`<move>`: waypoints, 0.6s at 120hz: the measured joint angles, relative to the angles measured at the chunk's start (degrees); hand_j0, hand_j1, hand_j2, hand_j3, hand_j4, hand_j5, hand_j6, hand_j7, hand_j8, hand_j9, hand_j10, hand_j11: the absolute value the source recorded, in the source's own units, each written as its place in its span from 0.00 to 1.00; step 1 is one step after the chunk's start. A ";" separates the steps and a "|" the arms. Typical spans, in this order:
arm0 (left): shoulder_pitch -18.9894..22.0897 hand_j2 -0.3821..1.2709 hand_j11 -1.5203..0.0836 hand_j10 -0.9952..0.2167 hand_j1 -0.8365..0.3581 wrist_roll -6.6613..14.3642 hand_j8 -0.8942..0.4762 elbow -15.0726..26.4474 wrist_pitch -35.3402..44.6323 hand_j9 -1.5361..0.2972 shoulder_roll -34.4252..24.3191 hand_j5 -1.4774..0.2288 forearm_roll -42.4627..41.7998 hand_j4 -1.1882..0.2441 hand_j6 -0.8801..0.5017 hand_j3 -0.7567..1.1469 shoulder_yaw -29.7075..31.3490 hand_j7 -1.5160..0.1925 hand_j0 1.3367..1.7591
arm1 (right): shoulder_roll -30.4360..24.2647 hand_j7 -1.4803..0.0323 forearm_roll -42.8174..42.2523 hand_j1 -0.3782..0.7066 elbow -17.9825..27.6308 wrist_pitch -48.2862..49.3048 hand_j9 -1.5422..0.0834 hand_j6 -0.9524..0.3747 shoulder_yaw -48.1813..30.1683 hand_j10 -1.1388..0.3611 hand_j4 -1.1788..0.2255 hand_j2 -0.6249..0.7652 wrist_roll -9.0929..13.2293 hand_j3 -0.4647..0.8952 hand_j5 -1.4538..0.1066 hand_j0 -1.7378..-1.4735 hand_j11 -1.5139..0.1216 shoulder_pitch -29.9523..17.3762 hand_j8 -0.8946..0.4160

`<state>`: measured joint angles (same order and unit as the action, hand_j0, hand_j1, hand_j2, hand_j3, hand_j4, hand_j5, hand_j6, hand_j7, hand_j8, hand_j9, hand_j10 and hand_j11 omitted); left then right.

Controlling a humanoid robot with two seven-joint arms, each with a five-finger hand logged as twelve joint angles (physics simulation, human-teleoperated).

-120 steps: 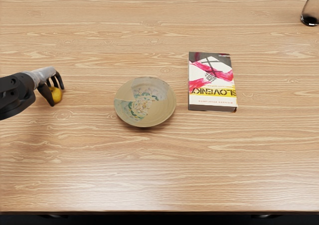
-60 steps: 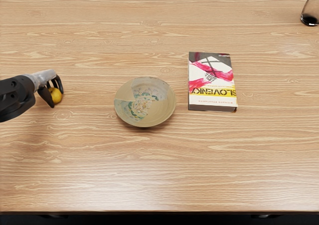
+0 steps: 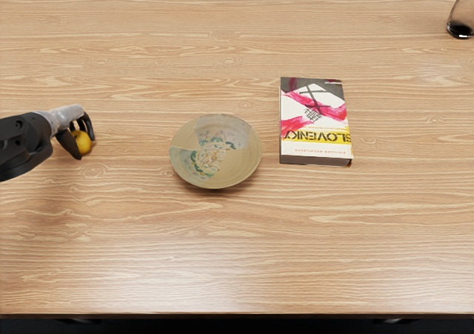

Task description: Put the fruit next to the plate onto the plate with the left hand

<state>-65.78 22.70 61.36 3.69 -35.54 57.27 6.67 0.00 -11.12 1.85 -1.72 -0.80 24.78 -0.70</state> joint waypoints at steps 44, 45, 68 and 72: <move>-2.38 0.47 0.23 0.13 0.47 -0.14 0.34 2.59 -2.32 0.22 -2.55 0.21 -3.23 0.31 0.35 0.30 -0.22 0.23 0.75 | 0.00 0.98 -0.01 0.03 0.00 0.00 0.95 0.72 0.00 0.76 0.84 0.45 -0.01 0.34 0.93 0.30 0.93 0.00 0.68; -2.44 0.47 0.23 0.13 0.47 -0.14 0.34 2.69 -2.39 0.21 -2.58 0.21 -3.33 0.31 0.35 0.30 -0.23 0.22 0.75 | 0.00 0.98 -0.01 0.03 0.00 -0.01 0.95 0.72 0.00 0.76 0.84 0.45 -0.01 0.34 0.93 0.30 0.93 0.00 0.68; -4.63 0.53 0.23 0.13 0.43 -0.15 0.35 5.01 -3.77 0.21 -3.39 0.19 -5.60 0.33 0.37 0.36 -0.39 0.22 0.74 | 0.00 0.98 0.01 0.03 0.00 -0.01 0.95 0.72 0.00 0.76 0.84 0.45 0.00 0.34 0.93 0.30 0.93 0.00 0.68; -5.16 0.52 0.23 0.13 0.45 -0.14 0.35 5.53 -4.06 0.21 -3.40 0.19 -6.08 0.33 0.36 0.37 -0.44 0.23 0.75 | 0.00 0.98 0.01 0.03 0.00 -0.02 0.95 0.72 0.00 0.76 0.84 0.45 0.00 0.34 0.93 0.30 0.93 0.00 0.68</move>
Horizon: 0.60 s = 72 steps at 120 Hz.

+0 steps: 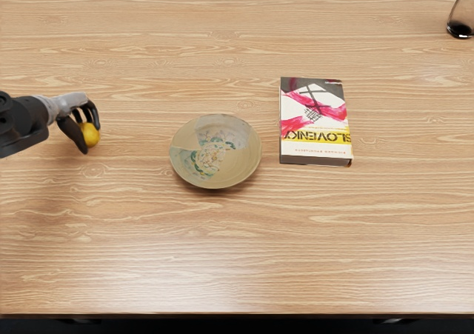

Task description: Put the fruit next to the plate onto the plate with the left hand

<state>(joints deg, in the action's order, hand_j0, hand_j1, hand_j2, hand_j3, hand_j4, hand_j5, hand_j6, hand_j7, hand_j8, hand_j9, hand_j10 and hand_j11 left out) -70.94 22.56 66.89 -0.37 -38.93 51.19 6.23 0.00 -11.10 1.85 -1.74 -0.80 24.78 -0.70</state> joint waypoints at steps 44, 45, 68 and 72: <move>-5.95 0.47 0.23 0.13 0.49 0.02 0.31 5.83 -3.44 0.21 -0.88 0.18 -6.82 0.28 0.33 0.39 -0.28 0.22 0.74 | 0.00 0.98 0.00 0.03 0.00 0.03 0.95 0.72 -0.01 0.76 0.84 0.45 -0.01 0.34 0.93 0.30 0.93 0.00 0.68; -6.03 0.47 0.23 0.13 0.49 0.02 0.32 5.98 -3.51 0.21 -0.88 0.18 -7.00 0.28 0.33 0.39 -0.28 0.22 0.74 | 0.00 0.98 0.00 0.03 0.00 0.03 0.95 0.72 -0.01 0.76 0.84 0.45 -0.01 0.34 0.93 0.30 0.93 0.00 0.68; -9.01 0.43 0.23 0.13 0.53 0.10 0.30 8.81 -5.27 0.21 -0.65 0.18 -11.34 0.26 0.31 0.40 -0.33 0.22 0.74 | 0.00 0.98 -0.01 0.03 0.00 0.02 0.95 0.72 0.00 0.76 0.84 0.45 0.00 0.34 0.93 0.30 0.93 0.00 0.68; -9.60 0.41 0.23 0.13 0.54 0.13 0.29 9.22 -5.55 0.21 -0.56 0.18 -12.13 0.26 0.31 0.40 -0.33 0.22 0.74 | 0.00 0.98 0.01 0.03 0.00 0.02 0.95 0.72 0.00 0.76 0.84 0.45 -0.01 0.34 0.93 0.30 0.93 0.00 0.68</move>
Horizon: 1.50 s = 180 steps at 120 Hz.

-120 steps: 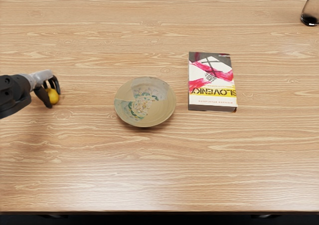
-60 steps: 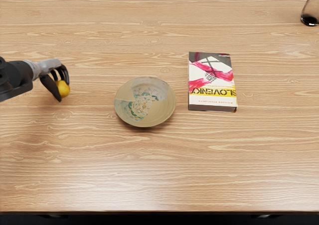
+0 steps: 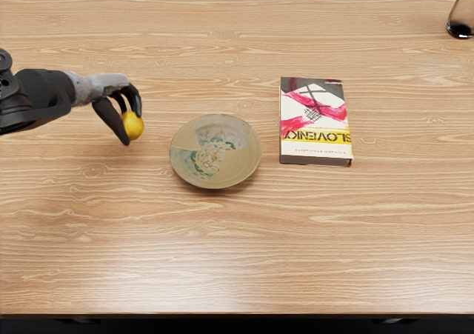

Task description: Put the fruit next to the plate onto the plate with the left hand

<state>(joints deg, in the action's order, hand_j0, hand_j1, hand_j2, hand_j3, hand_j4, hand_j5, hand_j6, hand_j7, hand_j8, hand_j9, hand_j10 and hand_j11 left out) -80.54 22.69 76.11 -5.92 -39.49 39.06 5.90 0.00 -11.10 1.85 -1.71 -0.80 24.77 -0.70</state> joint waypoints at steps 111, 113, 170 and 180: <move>-6.55 0.42 0.61 0.48 0.63 0.78 0.42 2.83 -2.65 0.54 8.82 0.54 -9.23 0.54 0.44 0.40 -0.87 0.56 0.76 | 0.00 0.98 -0.03 0.03 0.00 0.00 0.95 0.72 0.00 0.76 0.84 0.45 -0.01 0.34 0.93 0.30 0.93 0.00 0.68; -6.55 0.41 0.63 0.50 0.65 0.77 0.44 2.82 -2.84 0.56 8.82 0.56 -9.31 0.56 0.46 0.40 -0.99 0.59 0.76 | 0.00 0.98 -0.03 0.03 0.00 -0.01 0.95 0.72 0.00 0.76 0.84 0.45 -0.01 0.34 0.93 0.30 0.93 0.00 0.68; -6.56 0.25 0.90 0.77 0.94 0.29 0.62 2.72 -22.13 0.80 -3.06 0.82 -27.60 0.79 0.60 0.40 -6.68 0.84 0.76 | 0.00 0.98 0.00 0.03 0.00 0.01 0.95 0.72 0.00 0.76 0.84 0.45 -0.01 0.34 0.93 0.30 0.93 0.00 0.68; -6.27 0.25 0.91 0.78 0.95 0.22 0.62 2.56 -25.38 0.81 -5.56 0.83 -32.35 0.80 0.61 0.40 -7.35 0.85 0.76 | 0.00 0.98 -0.01 0.03 0.00 0.00 0.95 0.72 0.00 0.76 0.84 0.45 0.00 0.34 0.93 0.30 0.93 0.00 0.68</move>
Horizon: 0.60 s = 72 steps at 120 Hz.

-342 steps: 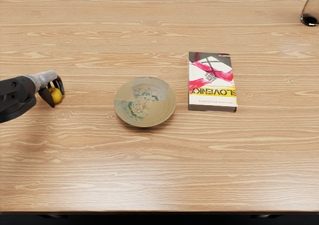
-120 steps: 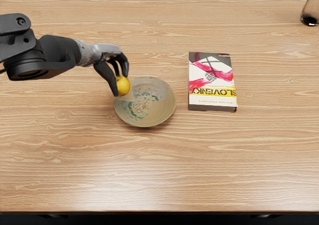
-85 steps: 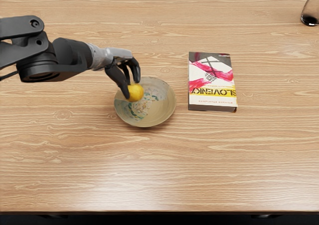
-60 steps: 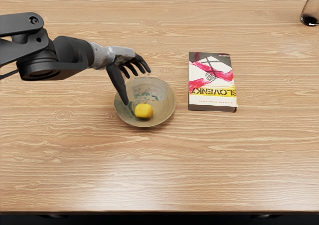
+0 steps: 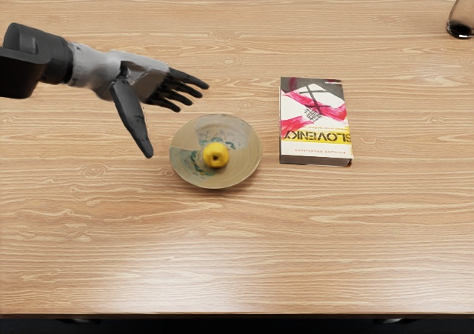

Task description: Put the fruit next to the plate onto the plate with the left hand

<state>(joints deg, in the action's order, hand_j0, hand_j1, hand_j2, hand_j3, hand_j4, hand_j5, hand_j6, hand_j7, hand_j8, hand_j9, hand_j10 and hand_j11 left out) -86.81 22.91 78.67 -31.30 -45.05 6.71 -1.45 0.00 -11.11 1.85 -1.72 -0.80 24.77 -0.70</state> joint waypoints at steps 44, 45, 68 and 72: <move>8.86 0.24 0.93 0.80 0.97 -0.06 0.63 -3.98 -3.62 0.82 -3.88 0.85 -7.05 0.81 0.62 0.40 -6.94 0.87 0.76 | 0.00 0.98 0.00 0.03 0.00 0.02 0.95 0.72 0.00 0.76 0.84 0.45 0.01 0.34 0.93 0.30 0.93 0.00 0.68; 8.86 0.24 0.93 0.80 0.97 -0.06 0.63 -4.02 -3.62 0.82 -3.97 0.85 -7.07 0.81 0.62 0.40 -6.97 0.87 0.76 | 0.00 0.98 0.00 0.03 0.00 0.02 0.95 0.72 0.00 0.76 0.84 0.45 0.01 0.34 0.93 0.30 0.93 0.00 0.68; 8.86 0.23 0.93 0.80 0.97 -0.06 0.64 -4.47 -3.71 0.82 -4.41 0.85 -7.23 0.81 0.62 0.40 -7.34 0.87 0.76 | 0.00 0.98 0.00 0.03 0.00 0.01 0.95 0.72 0.00 0.76 0.84 0.45 0.00 0.34 0.93 0.30 0.93 0.00 0.68; 8.86 0.23 0.93 0.80 0.97 -0.06 0.64 -4.49 -3.72 0.82 -4.38 0.85 -7.24 0.81 0.62 0.40 -7.36 0.87 0.76 | 0.00 0.98 0.00 0.03 0.00 0.02 0.95 0.72 0.00 0.76 0.84 0.45 -0.01 0.34 0.93 0.30 0.93 0.00 0.68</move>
<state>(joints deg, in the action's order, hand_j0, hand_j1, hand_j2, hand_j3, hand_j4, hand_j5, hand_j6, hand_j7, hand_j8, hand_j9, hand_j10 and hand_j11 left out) -77.95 22.85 74.18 -35.01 -49.43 -0.53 -8.81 0.00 -11.11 1.85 -1.70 -0.80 24.77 -0.70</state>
